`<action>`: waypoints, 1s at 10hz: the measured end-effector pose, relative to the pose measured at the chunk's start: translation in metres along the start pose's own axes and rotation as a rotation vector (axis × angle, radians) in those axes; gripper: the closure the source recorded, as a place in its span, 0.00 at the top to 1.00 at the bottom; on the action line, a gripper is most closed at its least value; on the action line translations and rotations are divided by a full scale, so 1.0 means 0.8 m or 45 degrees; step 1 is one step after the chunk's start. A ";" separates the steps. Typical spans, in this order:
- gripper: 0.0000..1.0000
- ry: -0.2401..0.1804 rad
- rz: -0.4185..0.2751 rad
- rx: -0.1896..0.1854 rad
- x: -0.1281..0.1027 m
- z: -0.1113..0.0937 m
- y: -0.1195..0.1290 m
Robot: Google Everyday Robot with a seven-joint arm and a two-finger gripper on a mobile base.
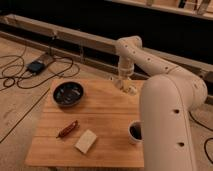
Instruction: Stand the bottle upright
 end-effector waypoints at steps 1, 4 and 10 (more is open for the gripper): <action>0.09 -0.065 -0.014 -0.020 -0.001 0.000 0.003; 0.09 -0.200 -0.056 -0.017 -0.004 -0.003 -0.001; 0.09 -0.467 -0.035 0.124 0.010 0.004 -0.013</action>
